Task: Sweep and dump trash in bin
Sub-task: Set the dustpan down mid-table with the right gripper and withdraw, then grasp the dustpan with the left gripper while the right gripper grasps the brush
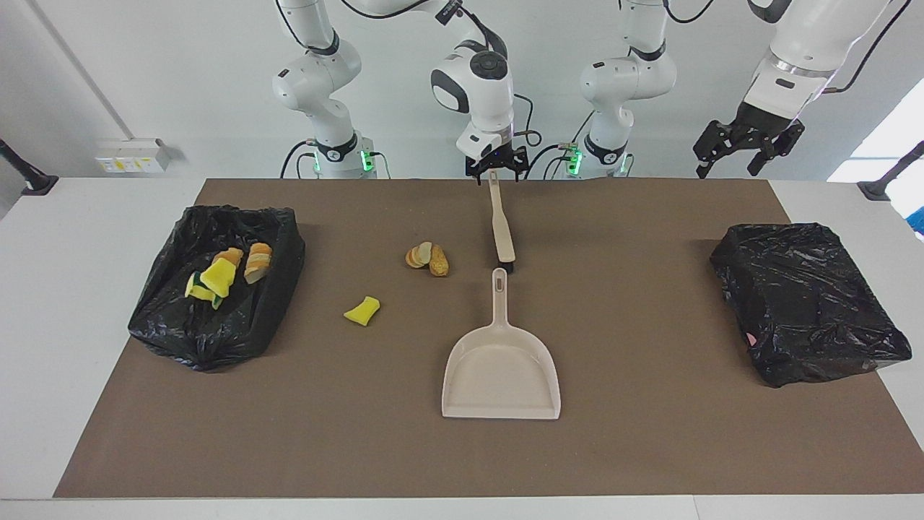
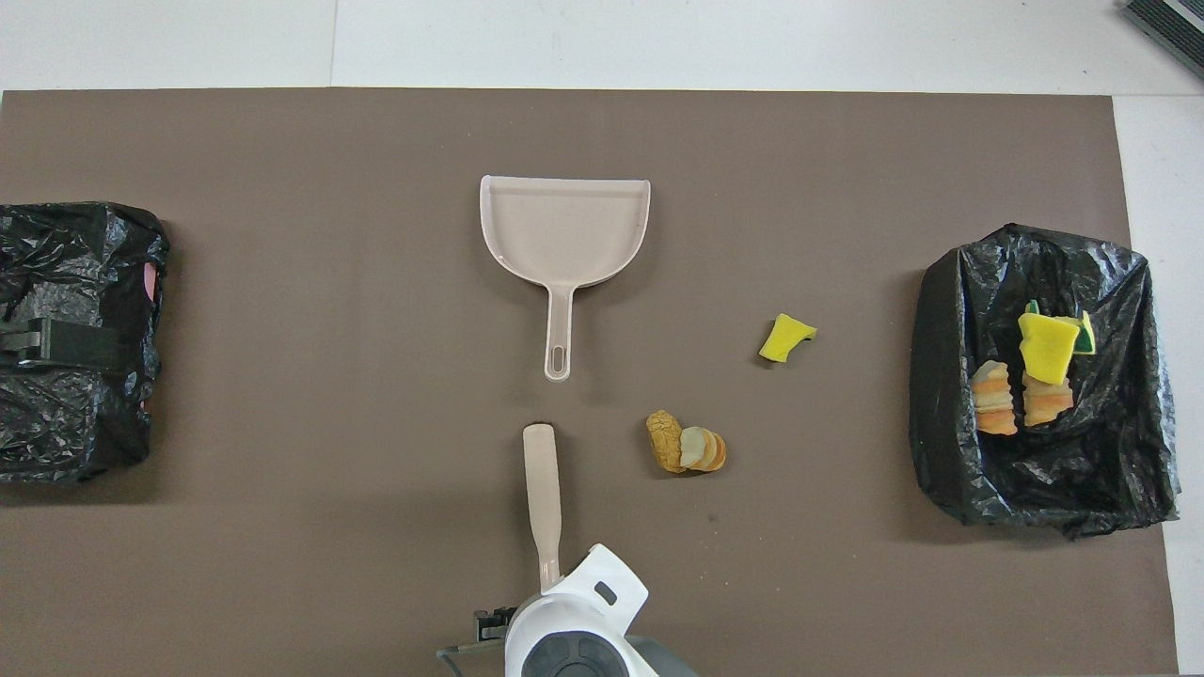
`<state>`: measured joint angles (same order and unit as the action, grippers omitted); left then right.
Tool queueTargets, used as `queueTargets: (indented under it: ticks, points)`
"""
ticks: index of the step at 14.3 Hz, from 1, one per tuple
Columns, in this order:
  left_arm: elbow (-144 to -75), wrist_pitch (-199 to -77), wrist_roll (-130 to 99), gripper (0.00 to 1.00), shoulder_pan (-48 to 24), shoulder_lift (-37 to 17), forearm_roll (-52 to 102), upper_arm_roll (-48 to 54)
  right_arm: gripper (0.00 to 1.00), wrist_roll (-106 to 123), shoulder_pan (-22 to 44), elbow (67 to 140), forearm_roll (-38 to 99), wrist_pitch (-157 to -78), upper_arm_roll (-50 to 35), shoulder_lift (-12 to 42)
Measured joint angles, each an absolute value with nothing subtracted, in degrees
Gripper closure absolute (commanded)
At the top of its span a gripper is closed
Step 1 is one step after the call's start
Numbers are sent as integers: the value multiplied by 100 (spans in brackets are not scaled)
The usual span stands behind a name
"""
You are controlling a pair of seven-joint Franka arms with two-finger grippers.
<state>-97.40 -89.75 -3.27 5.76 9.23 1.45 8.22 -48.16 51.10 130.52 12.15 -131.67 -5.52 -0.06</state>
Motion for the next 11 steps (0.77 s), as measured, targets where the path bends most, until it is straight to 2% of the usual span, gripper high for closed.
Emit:
queueTargets:
  ticks: [2,3,5,8,9,11]
  points:
    - [-9766,-9027,-331,0,576,915,146,820,31,-4816,5110,13090,1158,-13167,-541,16]
    - [-9781,-9045,-331,0,575,909,146,830,36,-4816,5110,13103,1105,-13167,-538,27]
    - [-9789,-9157,-330,0,571,883,147,865,40,-4816,5109,13113,1017,-13167,-535,69]
    - [-9792,-9658,-328,0,408,657,146,985,58,-4816,5105,13114,971,-13171,-527,152]
    - [-9791,-9802,-328,0,281,540,146,998,68,-4816,5105,13112,970,-13174,-526,174]
    - [-9775,-9999,-467,0,-14,268,146,1015,100,-4816,5105,13100,970,-13177,-524,205]
